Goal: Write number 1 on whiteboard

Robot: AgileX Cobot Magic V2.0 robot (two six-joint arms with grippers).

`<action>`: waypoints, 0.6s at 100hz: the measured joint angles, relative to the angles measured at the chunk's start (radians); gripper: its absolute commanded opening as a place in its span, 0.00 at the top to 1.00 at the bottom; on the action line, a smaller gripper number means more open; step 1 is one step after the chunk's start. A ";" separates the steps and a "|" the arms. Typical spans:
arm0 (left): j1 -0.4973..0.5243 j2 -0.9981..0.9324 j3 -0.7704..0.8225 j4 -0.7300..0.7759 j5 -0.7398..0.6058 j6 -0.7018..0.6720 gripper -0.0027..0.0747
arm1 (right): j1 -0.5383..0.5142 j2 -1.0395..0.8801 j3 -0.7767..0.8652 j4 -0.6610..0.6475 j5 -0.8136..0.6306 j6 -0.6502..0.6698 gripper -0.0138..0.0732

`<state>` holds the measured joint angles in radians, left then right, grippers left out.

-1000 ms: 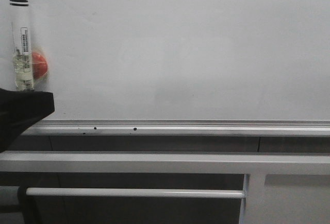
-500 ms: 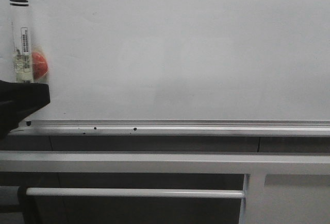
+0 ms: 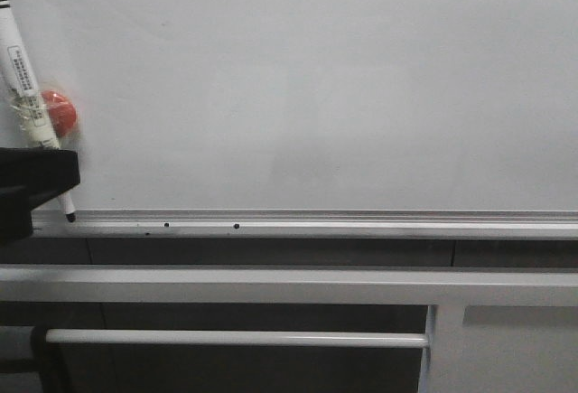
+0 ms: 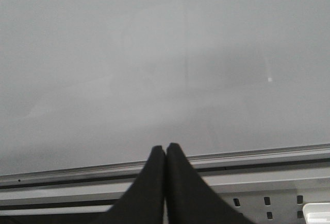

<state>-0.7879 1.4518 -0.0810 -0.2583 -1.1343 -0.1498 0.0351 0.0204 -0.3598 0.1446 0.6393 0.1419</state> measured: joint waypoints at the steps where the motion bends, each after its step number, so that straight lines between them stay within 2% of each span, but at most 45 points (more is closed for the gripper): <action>1: 0.000 0.000 0.000 0.009 0.000 0.000 0.99 | 0.000 0.000 0.000 0.000 0.000 0.000 0.90; 48: 0.000 0.000 0.000 0.311 0.000 0.002 0.99 | 0.000 0.000 0.000 0.000 0.000 0.000 0.90; 60: 0.000 0.000 0.010 0.346 0.000 0.002 0.99 | 0.000 0.000 0.000 0.000 0.000 0.000 0.90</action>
<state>-0.7879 1.4518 -0.0713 0.0881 -1.1343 -0.1481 0.0351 0.0204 -0.3598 0.1446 0.6393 0.1423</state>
